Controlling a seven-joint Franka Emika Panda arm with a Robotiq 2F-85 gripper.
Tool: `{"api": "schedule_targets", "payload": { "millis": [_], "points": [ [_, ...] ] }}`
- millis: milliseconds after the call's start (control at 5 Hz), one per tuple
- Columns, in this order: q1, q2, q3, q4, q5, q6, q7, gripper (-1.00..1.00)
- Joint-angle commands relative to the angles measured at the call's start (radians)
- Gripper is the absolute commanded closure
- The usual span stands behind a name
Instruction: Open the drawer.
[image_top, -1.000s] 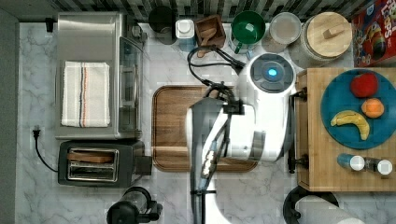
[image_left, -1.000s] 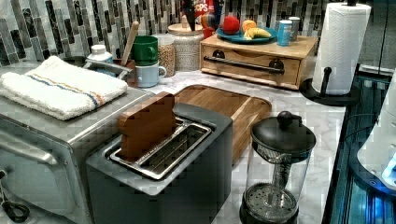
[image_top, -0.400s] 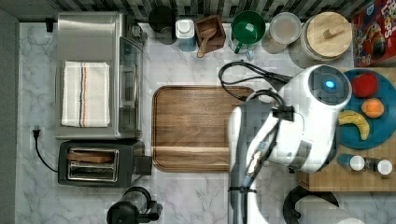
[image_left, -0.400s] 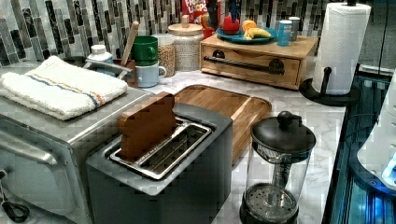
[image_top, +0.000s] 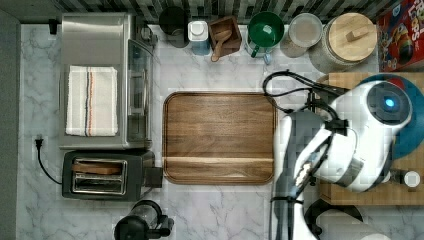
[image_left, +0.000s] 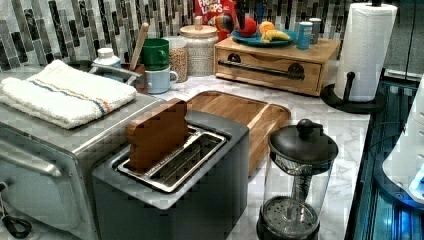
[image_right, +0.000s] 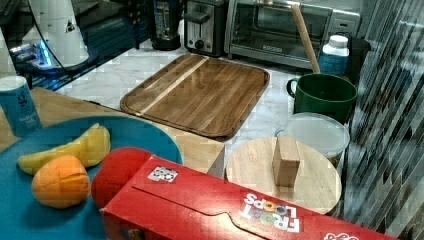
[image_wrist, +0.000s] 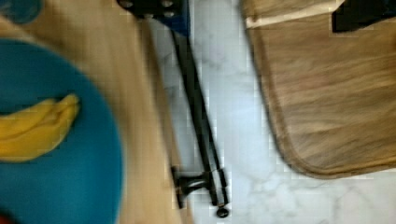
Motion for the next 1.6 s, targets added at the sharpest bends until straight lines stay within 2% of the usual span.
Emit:
{"api": "schedule_targets", "payload": {
  "millis": [200,400,800,1200,1400,1600],
  "points": [
    [-0.008,0.046,-0.002,-0.012,0.001,0.152,-0.147,-1.0],
    [-0.008,0.026,0.017,-0.094,0.017,0.226,-0.103,-1.0],
    [0.006,0.009,0.032,-0.18,-0.002,0.334,-0.016,-1.0],
    [-0.048,0.065,0.032,-0.187,0.001,0.407,-0.102,-1.0],
    [-0.051,0.081,0.024,-0.21,-0.012,0.45,-0.081,-1.0],
    [-0.031,0.082,0.024,-0.249,-0.017,0.496,-0.012,-1.0]
  ]
}}
